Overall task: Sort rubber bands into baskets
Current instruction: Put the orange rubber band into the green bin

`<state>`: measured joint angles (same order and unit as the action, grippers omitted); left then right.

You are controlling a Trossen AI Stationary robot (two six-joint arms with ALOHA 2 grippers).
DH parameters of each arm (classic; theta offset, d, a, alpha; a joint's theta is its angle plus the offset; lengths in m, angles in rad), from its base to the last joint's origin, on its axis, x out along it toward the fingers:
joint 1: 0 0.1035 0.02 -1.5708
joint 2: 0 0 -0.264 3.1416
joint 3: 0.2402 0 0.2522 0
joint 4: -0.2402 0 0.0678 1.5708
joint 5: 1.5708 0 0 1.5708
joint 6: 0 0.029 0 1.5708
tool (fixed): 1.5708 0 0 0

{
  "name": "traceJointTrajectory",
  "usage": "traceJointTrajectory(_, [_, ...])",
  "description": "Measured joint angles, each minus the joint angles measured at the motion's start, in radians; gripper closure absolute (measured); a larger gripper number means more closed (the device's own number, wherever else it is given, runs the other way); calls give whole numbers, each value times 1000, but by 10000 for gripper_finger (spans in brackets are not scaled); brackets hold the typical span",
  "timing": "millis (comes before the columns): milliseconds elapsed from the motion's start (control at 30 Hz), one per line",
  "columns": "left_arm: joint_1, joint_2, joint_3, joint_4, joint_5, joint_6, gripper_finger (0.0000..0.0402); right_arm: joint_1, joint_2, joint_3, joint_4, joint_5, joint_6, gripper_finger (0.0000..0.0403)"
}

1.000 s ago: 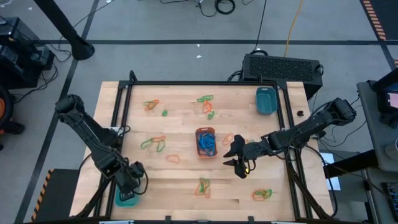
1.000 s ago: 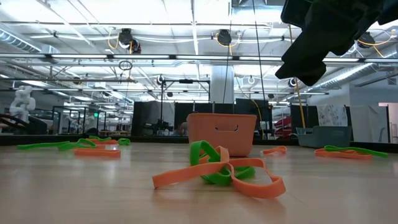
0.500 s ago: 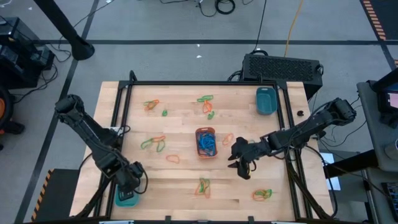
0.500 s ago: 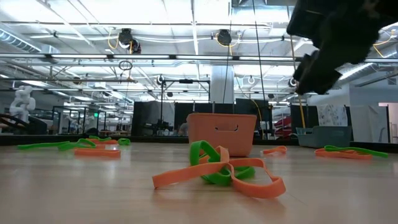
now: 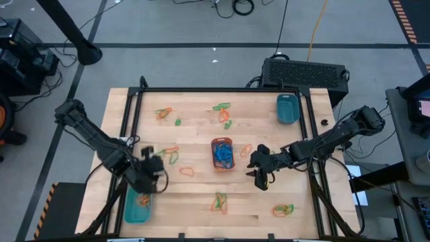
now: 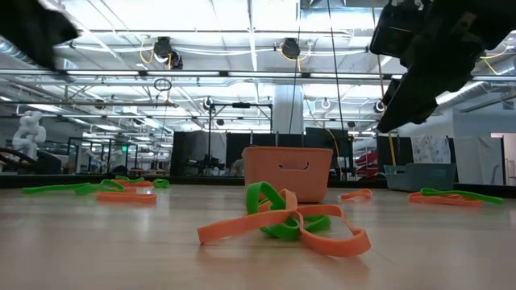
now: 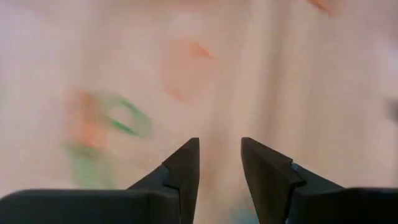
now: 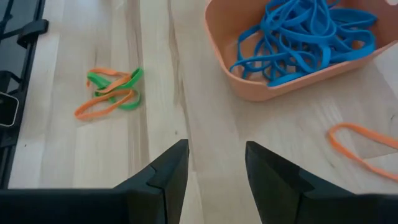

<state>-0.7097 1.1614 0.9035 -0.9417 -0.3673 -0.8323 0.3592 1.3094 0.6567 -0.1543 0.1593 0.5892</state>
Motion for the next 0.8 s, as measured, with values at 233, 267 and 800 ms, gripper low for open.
traceJointTrajectory(233, [355,-3,-25,-166,-105,68,276,0,0,0,9,2,-28,252])
traceJointTrajectory(267, [420,-3,-34,-164,-96,108,276,0,0,0,16,2,-32,252])
traceJointTrajectory(800, [1329,117,-47,-100,192,471,276,0,0,0,15,2,-59,252])
